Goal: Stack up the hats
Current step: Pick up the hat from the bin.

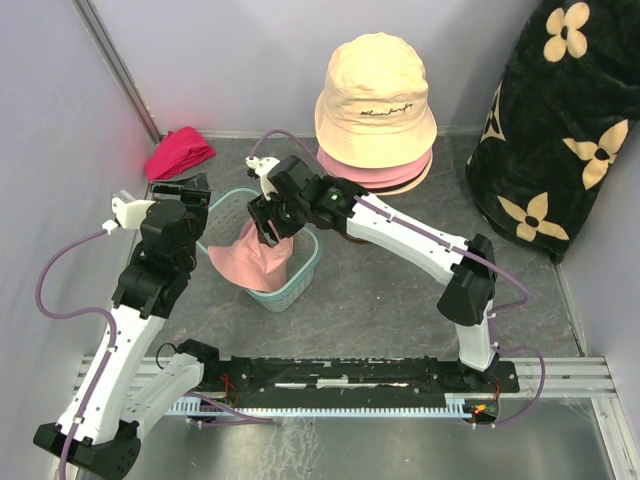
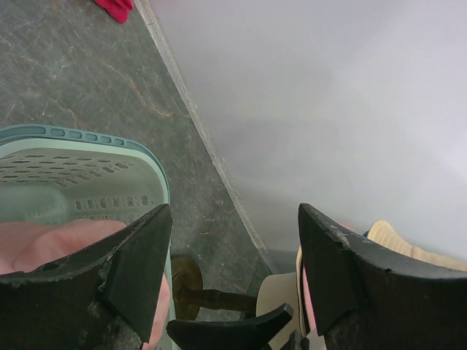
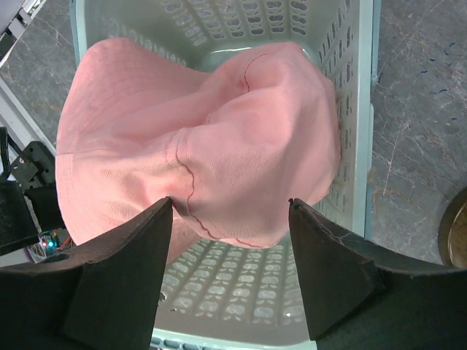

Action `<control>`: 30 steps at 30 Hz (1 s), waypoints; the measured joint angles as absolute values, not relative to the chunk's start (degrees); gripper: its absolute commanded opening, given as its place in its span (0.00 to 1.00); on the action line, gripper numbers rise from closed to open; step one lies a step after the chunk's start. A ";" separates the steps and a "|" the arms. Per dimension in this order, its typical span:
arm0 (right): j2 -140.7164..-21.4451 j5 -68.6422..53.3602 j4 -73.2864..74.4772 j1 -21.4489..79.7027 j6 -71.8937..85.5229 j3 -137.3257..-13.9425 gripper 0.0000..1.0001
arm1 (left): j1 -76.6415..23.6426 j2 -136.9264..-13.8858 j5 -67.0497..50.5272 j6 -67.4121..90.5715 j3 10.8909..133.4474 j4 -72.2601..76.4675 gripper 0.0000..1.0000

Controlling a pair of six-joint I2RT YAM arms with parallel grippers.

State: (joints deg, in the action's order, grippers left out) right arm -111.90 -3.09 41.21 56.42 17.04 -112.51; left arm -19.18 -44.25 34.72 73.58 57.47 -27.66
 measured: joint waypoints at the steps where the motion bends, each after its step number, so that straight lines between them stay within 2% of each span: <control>1: -112.29 -2.85 41.23 56.42 17.17 -112.71 0.73 | -19.18 -44.25 34.72 73.56 57.47 -27.66 0.77; 9: -113.36 -2.33 41.12 56.40 17.82 -113.58 0.69 | -19.18 -44.25 35.24 73.12 57.47 -27.66 0.77; 22: -113.91 -5.32 40.23 56.07 19.11 -113.67 0.50 | -19.18 -44.25 35.90 72.77 57.47 -27.66 0.77; 25: -114.54 -6.02 39.90 56.01 19.35 -113.67 0.43 | -19.18 -44.23 35.90 72.77 57.47 -27.66 0.77; 28: -115.07 -6.44 39.88 55.90 19.55 -113.67 0.26 | -19.18 -44.21 35.90 72.77 57.47 -27.66 0.77; 30: -115.26 -6.48 39.88 55.81 19.44 -113.67 0.21 | -19.18 -44.21 35.90 72.77 57.47 -27.66 0.77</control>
